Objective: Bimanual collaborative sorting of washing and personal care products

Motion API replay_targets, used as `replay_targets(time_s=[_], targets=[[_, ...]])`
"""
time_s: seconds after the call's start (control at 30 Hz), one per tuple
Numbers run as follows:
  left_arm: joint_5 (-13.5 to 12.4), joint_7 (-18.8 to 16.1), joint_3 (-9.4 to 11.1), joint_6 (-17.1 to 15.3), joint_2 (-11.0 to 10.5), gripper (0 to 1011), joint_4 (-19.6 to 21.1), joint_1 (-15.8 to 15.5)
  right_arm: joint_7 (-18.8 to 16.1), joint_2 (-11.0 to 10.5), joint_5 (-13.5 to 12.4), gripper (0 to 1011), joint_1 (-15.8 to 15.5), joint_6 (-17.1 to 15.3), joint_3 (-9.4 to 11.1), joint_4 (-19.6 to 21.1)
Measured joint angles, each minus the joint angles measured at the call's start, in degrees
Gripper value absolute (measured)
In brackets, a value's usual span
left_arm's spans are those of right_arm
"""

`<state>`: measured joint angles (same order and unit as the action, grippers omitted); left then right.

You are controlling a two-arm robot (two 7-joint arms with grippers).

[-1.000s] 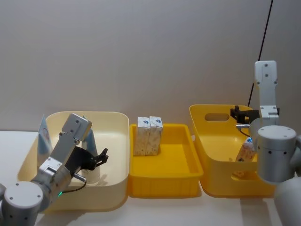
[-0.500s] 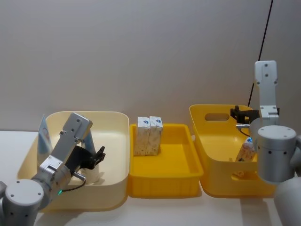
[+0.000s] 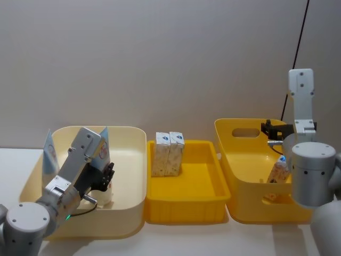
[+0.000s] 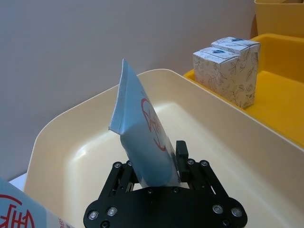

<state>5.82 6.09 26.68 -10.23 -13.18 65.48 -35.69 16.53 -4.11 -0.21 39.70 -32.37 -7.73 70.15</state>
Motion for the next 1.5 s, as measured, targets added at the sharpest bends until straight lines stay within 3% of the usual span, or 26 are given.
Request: replay_targets(time_s=[0.53, 1.5], targets=[[-0.1, 0.1, 0.0, 0.1, 0.0, 336, -0.2, -0.1, 0.0, 0.0, 0.0, 1001, 0.0, 0.0, 0.0, 0.0], [-0.1, 0.0, 0.0, 0.1, 0.0, 336, -0.2, -0.1, 0.0, 0.0, 0.0, 1001, 0.0, 0.0, 0.0, 0.0]])
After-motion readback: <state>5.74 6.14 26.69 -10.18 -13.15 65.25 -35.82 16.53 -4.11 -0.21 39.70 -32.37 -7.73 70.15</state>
